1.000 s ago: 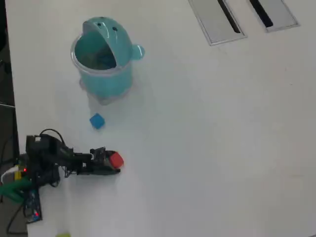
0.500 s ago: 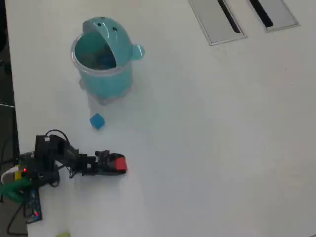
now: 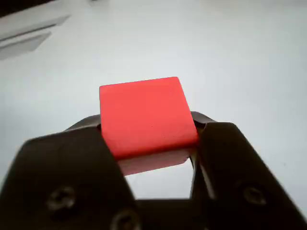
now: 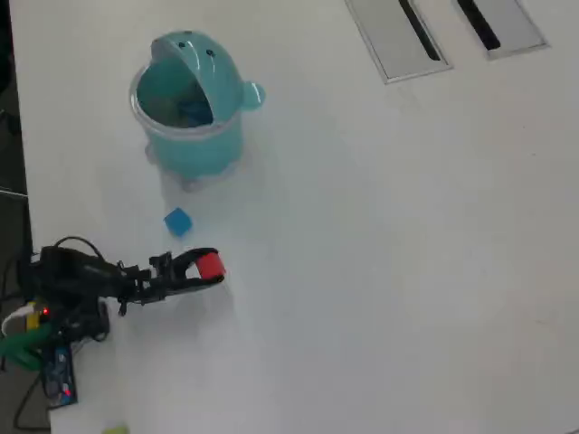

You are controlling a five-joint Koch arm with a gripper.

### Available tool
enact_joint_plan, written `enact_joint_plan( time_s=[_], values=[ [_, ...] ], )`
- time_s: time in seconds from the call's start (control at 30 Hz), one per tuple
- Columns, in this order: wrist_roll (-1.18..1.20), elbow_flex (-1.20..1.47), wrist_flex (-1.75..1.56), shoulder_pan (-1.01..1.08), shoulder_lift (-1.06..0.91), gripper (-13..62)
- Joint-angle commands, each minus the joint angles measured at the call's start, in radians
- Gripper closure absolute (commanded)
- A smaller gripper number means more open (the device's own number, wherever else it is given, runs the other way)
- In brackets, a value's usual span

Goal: Grasp RGB lego blocks and put them in the bin one by one.

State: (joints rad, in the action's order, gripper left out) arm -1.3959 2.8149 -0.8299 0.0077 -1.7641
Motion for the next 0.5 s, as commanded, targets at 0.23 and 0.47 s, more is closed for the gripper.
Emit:
enact_joint_plan(
  time_s=[0.23, 0.47],
  values=[
    [0.025, 0.038, 0.011, -0.147, -0.278, 34.5],
    [0.025, 0.038, 0.206, -0.278, -0.492, 34.5]
  ],
)
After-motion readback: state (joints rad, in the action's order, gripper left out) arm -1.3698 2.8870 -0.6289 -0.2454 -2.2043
